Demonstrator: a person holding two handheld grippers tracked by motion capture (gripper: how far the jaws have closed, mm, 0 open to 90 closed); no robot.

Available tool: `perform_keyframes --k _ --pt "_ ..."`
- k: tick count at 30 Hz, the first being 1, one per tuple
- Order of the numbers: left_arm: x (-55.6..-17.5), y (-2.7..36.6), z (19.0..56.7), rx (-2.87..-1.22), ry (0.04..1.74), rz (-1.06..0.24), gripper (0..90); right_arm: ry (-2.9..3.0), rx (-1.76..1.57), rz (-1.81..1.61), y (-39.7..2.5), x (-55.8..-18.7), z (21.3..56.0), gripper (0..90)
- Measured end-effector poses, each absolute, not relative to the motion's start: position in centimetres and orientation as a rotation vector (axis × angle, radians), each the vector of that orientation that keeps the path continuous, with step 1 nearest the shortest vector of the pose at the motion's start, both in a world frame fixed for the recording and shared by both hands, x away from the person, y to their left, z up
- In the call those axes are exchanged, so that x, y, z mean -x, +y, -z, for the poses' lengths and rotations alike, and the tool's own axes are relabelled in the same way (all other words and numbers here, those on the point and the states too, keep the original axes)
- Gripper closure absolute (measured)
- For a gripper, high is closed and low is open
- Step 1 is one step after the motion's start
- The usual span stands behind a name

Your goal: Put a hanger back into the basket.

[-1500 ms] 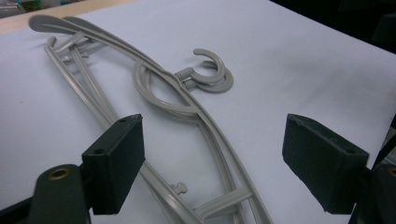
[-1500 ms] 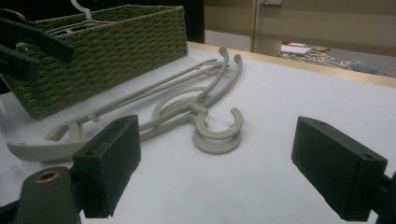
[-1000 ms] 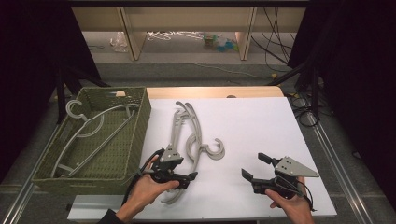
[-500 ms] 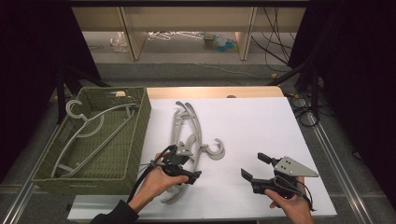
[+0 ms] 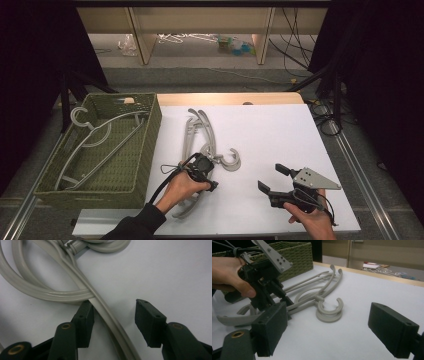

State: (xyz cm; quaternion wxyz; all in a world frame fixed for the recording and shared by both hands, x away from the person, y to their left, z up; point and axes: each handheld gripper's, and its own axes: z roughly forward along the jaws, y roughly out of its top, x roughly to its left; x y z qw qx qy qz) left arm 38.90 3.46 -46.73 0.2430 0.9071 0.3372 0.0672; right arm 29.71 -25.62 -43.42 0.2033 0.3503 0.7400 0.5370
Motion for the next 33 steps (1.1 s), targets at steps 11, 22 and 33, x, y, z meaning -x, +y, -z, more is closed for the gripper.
perform_keyframes --k 11,22,33 --pt "-38.8 4.4 45.7 -2.446 0.939 -0.130 66.8 2.047 -0.972 -1.517 -25.5 -29.8 43.6 17.1" --pt "-38.8 8.8 41.4 -2.266 1.008 -0.178 73.4 2.046 -0.965 -1.521 -25.4 -29.9 43.6 17.1" --pt "-39.7 13.3 39.9 -2.046 1.140 -0.155 80.8 2.038 -0.961 -1.548 -25.2 -30.0 43.7 17.1"
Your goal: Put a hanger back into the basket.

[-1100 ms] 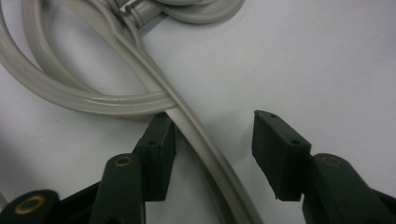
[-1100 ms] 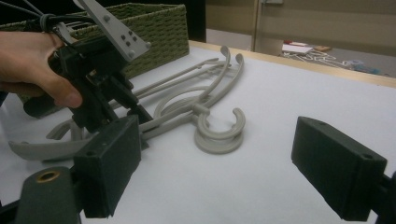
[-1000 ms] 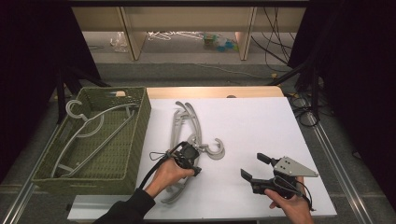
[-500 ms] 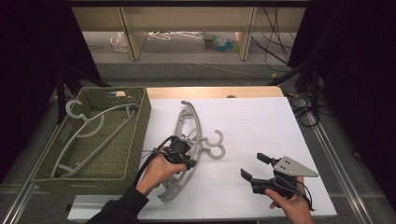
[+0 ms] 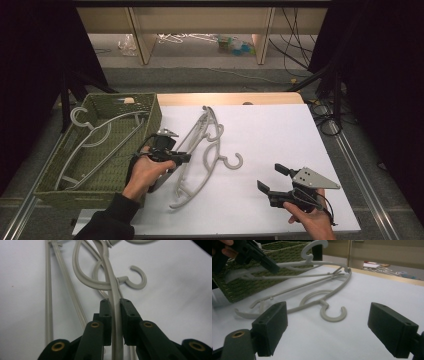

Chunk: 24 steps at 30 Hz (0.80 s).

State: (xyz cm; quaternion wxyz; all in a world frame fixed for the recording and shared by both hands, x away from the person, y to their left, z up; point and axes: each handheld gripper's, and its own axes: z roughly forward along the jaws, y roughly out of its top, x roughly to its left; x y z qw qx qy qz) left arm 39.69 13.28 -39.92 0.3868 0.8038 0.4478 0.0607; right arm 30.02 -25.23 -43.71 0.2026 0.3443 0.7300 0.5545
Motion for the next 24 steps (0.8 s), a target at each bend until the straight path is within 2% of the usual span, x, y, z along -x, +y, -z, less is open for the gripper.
perform_keyframes --k 8,12,19,24 --pt "-39.7 14.3 39.0 -1.991 1.148 -0.216 81.0 2.043 -0.958 -1.552 -25.2 -30.0 43.7 17.1" --pt "-39.7 14.8 38.4 -1.961 1.141 -0.211 81.1 2.048 -0.966 -1.545 -25.2 -30.0 43.7 17.1" --pt "-39.9 16.9 36.7 -1.804 1.146 -0.167 81.0 2.054 -0.986 -1.547 -25.2 -29.9 43.7 17.1" --pt "-39.5 17.9 34.8 -1.772 1.112 -0.208 81.2 2.081 -0.978 -1.492 -25.4 -29.8 43.5 17.1"
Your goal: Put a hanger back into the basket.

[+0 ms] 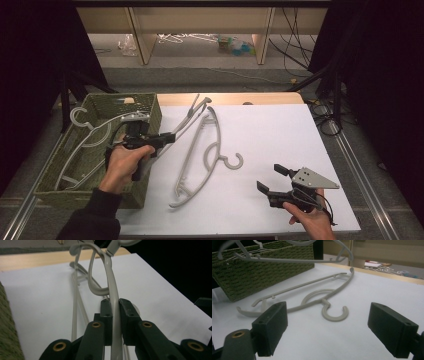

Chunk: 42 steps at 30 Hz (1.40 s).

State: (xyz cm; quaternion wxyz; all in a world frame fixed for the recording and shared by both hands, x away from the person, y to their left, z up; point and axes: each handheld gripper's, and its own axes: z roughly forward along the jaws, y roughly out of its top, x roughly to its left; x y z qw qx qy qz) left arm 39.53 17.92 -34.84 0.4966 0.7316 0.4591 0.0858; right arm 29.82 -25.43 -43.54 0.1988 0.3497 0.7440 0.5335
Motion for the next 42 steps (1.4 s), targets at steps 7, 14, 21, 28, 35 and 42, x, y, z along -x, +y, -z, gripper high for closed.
perform_keyframes --k 7,14,21,28,35,42 --pt "-38.8 21.0 32.2 -1.718 1.113 -0.265 81.3 2.050 -0.974 -1.536 -25.3 -30.0 43.7 16.9" --pt "-38.3 24.9 29.7 -1.657 1.134 -0.299 81.3 2.052 -0.978 -1.526 -25.3 -30.0 43.7 17.0" --pt "-36.6 28.4 28.8 -1.610 1.144 -0.317 81.3 2.060 -0.973 -1.520 -25.2 -30.0 43.7 17.0" --pt "-34.9 33.0 29.7 -1.574 1.161 -0.327 81.3 2.056 -0.977 -1.521 -25.2 -30.0 43.7 17.0" --pt "-33.3 35.5 30.9 -1.552 1.173 -0.324 81.3 2.053 -0.991 -1.550 -25.0 -30.2 43.8 16.9" --pt "-33.2 35.9 32.6 -1.580 1.183 -0.307 81.3 2.062 -0.989 -1.523 -25.1 -30.2 43.8 16.9"
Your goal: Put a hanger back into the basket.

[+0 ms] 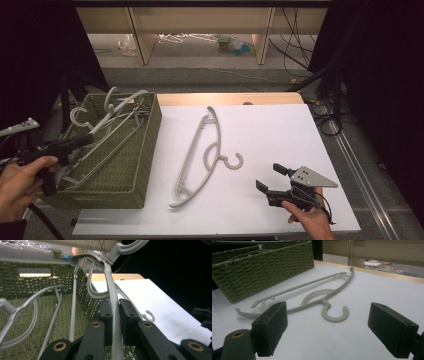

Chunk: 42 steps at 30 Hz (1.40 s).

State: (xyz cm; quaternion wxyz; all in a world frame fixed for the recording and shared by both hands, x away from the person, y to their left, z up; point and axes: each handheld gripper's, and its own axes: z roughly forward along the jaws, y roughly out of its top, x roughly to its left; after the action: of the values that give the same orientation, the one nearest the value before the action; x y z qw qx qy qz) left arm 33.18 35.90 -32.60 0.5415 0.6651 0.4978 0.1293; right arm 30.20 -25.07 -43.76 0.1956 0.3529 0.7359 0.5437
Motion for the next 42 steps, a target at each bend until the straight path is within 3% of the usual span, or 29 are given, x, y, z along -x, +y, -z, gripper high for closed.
perform_keyframes --k 20,30,42 --pt "-36.1 35.9 36.5 -1.702 1.241 -0.262 81.0 2.071 -0.983 -1.520 -25.1 -30.2 43.8 17.1" --pt "-36.4 35.9 35.9 -1.828 1.232 -0.403 79.5 2.058 -0.980 -1.551 -24.8 -30.4 43.9 17.1" --pt "-37.6 37.7 36.9 -1.845 1.246 -0.389 78.7 2.061 -0.980 -1.550 -24.8 -30.4 43.9 17.1"
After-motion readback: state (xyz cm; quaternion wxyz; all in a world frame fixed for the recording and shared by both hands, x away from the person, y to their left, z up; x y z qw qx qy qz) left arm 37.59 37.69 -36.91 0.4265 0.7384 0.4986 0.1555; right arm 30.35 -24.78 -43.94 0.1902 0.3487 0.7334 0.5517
